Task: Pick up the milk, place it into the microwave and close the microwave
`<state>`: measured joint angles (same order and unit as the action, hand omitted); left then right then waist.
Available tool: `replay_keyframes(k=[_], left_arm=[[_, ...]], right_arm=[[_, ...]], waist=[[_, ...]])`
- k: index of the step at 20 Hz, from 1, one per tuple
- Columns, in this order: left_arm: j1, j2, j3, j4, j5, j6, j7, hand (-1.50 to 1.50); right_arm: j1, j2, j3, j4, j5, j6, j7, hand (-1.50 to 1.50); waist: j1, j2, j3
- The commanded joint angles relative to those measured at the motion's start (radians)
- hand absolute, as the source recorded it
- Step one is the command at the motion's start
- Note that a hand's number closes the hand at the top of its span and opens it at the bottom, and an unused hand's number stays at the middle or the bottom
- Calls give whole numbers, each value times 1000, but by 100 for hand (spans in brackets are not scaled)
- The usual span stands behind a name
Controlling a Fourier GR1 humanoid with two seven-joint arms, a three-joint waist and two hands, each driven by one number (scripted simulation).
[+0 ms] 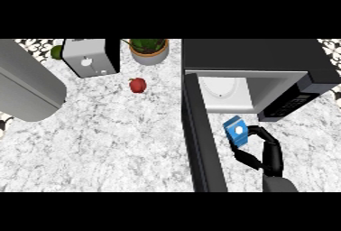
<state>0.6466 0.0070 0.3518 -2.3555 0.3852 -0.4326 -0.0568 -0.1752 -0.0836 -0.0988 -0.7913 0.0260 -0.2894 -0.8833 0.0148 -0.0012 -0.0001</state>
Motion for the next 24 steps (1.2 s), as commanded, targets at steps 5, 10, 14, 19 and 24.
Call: replay_keyframes(k=[5, 10, 14, 19, 24], left_arm=[[63, -6, 35, -51, 86, -40, -27, -150], [-9, 3, 44, -6, 81, -41, -19, -150], [-28, 24, 69, -20, 118, -26, 13, -150], [-65, 32, 85, 12, 106, -11, 23, -150], [-35, 29, 113, 14, 154, -34, 36, -150]], right_arm=[[2, 33, 41, -25, 2, 65, -54, 150], [-91, -212, -17, 116, -57, 396, -138, 150], [-146, -242, 26, 150, -48, 537, -113, 150], [-111, -169, 77, 63, -55, 569, -123, 150], [-103, -144, 110, -142, -39, 453, 62, 150]], waist=[[-1, -3, 0], [11, 5, 2], [9, 3, 1], [-10, 0, 0], [-13, -3, -1]])
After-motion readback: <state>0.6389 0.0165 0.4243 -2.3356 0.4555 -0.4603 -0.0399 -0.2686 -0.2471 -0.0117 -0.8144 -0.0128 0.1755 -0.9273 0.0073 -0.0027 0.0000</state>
